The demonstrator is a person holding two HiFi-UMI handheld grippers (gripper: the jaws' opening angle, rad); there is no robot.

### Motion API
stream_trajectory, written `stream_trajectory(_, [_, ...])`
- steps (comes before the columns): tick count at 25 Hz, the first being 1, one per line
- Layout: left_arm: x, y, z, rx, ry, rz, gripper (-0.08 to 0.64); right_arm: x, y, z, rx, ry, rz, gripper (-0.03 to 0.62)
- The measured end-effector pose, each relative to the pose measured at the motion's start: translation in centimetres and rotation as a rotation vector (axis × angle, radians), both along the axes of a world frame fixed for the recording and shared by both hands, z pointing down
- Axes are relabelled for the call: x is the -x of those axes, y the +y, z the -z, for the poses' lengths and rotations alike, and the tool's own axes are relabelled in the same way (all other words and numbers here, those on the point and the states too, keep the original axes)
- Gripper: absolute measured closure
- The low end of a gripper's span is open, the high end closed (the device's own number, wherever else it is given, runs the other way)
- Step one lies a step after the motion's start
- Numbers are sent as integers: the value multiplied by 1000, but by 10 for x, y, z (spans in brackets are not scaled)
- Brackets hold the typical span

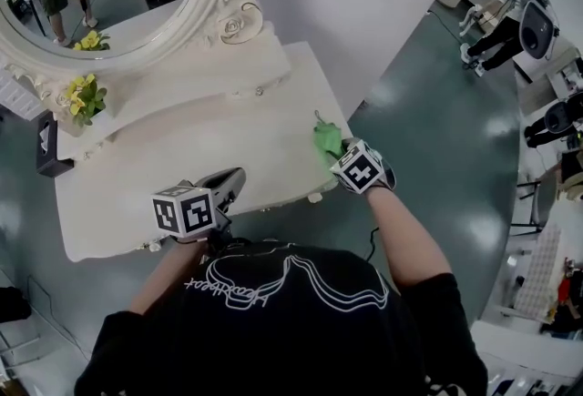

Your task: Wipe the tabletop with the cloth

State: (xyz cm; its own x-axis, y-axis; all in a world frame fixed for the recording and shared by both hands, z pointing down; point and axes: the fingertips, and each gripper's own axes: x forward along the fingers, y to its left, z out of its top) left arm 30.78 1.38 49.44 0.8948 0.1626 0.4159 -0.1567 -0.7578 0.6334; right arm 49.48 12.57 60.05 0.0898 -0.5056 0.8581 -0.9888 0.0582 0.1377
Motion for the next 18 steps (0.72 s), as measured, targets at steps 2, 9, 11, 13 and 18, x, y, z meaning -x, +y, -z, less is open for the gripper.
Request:
stream_trajectory(2, [-4, 0, 1, -4, 3, -7, 555, -11, 5, 0, 4, 18, -17, 535])
stream_trajectory(9, [-13, -6, 5, -15, 7, -10, 555, -37, 19, -1, 31, 53, -60, 535])
stream_trajectory(11, [-16, -6, 7, -15, 11, -13, 555, -43, 23, -1, 33, 56, -74, 535])
stream_trajectory(13, [-18, -6, 8, -16, 14, -15, 555, -50, 26, 0, 34, 58, -92, 537])
stream_trajectory(18, [-20, -6, 10, -18, 11, -16, 555, -68, 39, 3, 18, 86, -160, 537])
